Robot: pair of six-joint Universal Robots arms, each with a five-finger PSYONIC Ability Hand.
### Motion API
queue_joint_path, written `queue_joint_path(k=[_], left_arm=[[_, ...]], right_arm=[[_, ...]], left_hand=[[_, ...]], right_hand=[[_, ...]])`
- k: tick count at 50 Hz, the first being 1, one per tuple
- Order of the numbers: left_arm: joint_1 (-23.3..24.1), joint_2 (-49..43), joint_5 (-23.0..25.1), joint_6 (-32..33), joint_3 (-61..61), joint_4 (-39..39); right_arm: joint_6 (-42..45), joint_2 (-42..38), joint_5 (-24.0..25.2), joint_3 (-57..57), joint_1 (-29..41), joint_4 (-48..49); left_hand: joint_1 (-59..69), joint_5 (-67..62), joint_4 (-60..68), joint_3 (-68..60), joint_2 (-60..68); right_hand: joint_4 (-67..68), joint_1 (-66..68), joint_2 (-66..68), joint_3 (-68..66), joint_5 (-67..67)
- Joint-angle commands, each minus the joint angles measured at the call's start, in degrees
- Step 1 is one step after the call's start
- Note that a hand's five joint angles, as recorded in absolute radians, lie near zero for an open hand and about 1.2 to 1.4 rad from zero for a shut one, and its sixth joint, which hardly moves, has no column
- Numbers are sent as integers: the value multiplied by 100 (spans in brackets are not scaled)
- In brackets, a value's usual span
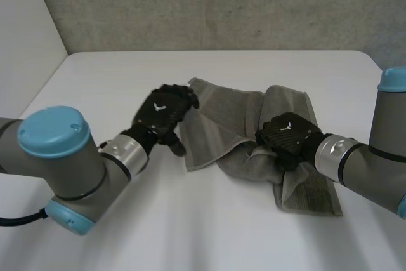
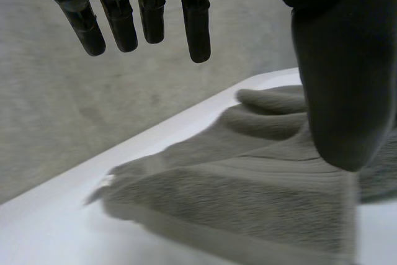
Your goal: Fold the towel.
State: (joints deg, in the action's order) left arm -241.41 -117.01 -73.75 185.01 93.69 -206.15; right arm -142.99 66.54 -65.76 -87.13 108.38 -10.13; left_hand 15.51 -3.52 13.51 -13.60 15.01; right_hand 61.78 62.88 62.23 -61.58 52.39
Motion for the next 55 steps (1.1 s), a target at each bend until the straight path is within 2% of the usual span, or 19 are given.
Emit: queue_joint_path(k=[1,11,16,24,30,55], left_arm=[[437,-269,97,-140,-210,321],[552,-1052,18,-492,-809,743],[560,-1420,-455,-571,-1150,840],[648,-1737,-773,-563,-1485,849],[657,-1746,-817,-563,-1582,849],[701,-1922,-808,-483,-1758,866]], right_arm=[[-45,131,-34,-32,16,-6],[-634,588,-7,-41,16,-15],[-1064,1044,19,-23,16,-15],[-1126,1353,-7,-41,25,-33],[-1117,1371,-16,-50,25,-50],[-1100,1335,-16,-41,-10,-50]], left_hand=[[-295,96,-94,103,-244],[277,-477,478,-469,328],[411,-610,612,-603,462],[967,-1166,1167,-1158,1017],[1270,-1469,1470,-1462,1321],[4920,-5119,5121,-5112,4971]], right_hand=[[700,591,656,-721,639],[768,658,724,-789,707],[785,675,740,-806,724],[768,658,724,-789,707],[768,658,724,-789,707],[768,658,724,-789,707]])
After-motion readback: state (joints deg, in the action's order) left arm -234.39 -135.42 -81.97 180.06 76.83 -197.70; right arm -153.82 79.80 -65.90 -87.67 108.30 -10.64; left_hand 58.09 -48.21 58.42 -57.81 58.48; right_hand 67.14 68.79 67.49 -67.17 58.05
